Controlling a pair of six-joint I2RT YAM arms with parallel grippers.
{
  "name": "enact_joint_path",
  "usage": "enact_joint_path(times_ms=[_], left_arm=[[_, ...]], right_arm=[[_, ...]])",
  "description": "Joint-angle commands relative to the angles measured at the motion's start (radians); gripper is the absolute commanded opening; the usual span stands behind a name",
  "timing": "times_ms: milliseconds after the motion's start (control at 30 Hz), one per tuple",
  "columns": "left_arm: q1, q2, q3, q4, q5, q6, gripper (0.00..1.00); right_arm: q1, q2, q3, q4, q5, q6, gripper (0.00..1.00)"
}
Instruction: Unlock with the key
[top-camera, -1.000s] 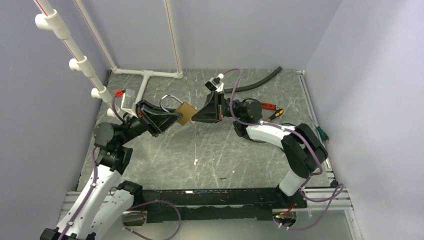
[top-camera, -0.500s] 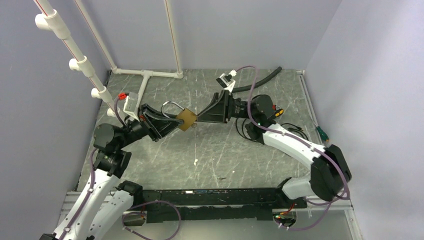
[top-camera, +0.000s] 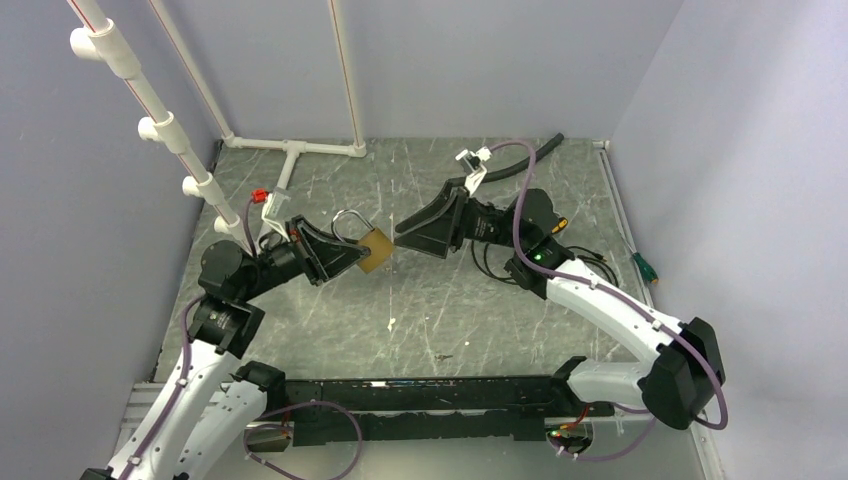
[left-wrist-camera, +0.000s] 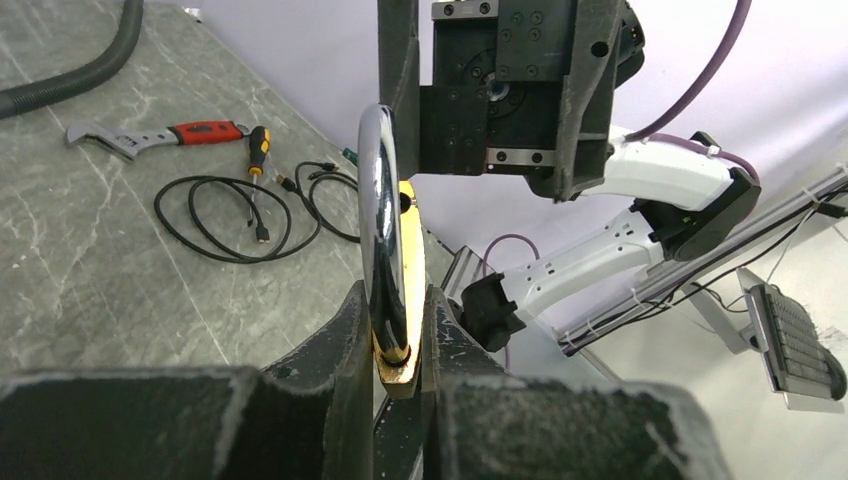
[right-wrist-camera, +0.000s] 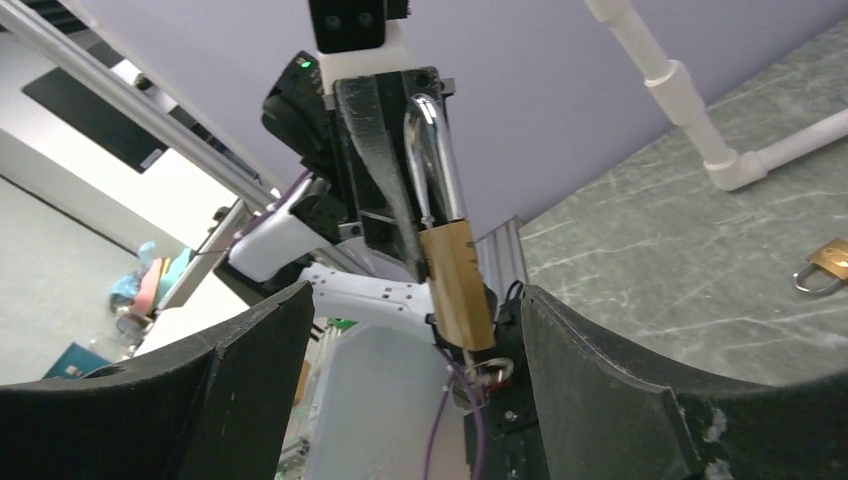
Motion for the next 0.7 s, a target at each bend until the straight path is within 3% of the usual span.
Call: enact_joint_path(times_ms=[0,300,433,667], left_arm=[[-0.003,-0.025,0.015,0.14,-0.02,-0.063,0.0],[-0.002,-0.067,0.029,0.075,-0.033,-0.067,0.0],[-0.002,-0.07,0.013,0.109,-0.03,-0.093,0.0],[-0.002,-0.065,0.0,0.152,-0.033,-0.118,0.0]], right_arm=[[0.012,0.026,-0.006,0.001,0.04,-0.086,0.78],[0.013,-0.006,0.006,-0.149,0.113,-0.254,0.8],[0.014,0.014,-0.008,-0.051,0.022,-0.214,0.79],[0.036,0.057,-0.003,0.054,-0.09,-0.164,0.65]])
